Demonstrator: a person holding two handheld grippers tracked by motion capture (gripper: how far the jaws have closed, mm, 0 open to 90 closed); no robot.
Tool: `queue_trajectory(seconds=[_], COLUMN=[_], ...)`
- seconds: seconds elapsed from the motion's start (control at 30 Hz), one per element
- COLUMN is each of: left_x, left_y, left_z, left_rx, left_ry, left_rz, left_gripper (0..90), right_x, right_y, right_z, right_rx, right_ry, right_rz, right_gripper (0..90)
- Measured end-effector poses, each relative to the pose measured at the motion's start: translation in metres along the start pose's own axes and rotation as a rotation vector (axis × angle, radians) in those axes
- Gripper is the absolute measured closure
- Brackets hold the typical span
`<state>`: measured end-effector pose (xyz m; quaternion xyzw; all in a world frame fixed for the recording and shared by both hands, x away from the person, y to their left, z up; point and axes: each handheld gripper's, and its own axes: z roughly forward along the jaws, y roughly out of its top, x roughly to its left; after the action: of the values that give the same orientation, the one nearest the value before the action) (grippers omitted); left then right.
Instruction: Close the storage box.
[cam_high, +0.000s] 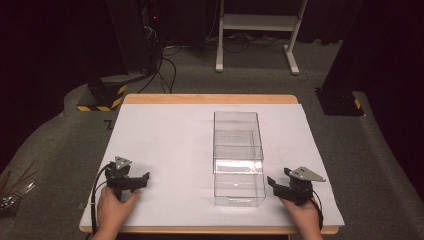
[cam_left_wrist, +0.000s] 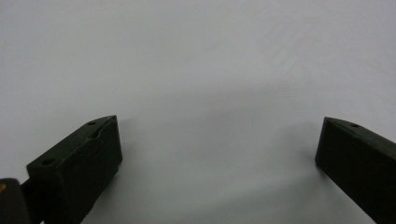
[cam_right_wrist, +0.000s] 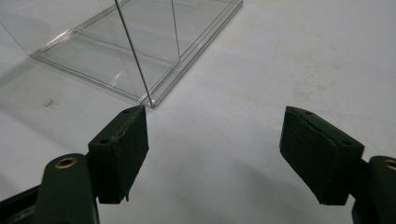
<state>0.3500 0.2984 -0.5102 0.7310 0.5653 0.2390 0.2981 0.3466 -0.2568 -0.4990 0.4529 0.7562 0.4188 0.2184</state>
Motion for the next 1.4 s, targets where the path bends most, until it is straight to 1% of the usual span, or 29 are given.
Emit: queue_trajectory(seconds=[0.77, 0.97, 1.4], left_x=[-0.0004, -0.0002, -0.0002], left_y=[-0.0001, -0.0001, -0.0001], left_z=[0.0000, 0.0000, 0.0000], left_rx=[-0.001, -0.001, -0.001], left_ry=[0.001, 0.001, 0.001], left_rz=[-0.002, -0.001, -0.001], left_gripper=[0.7, 0.7, 0.7], right_x=[-0.0004, 0.0005, 0.0002], right_y=[-0.0002, -0.0002, 0.0010], right_z=[-0.0004, -0.0012, -0.0047], right_rx=[-0.005, -0.013, -0.024], right_ry=[0.003, -0.002, 0.000], right_rz=[0.005, -0.006, 0.001], right_gripper=[24.4, 24.4, 24.1])
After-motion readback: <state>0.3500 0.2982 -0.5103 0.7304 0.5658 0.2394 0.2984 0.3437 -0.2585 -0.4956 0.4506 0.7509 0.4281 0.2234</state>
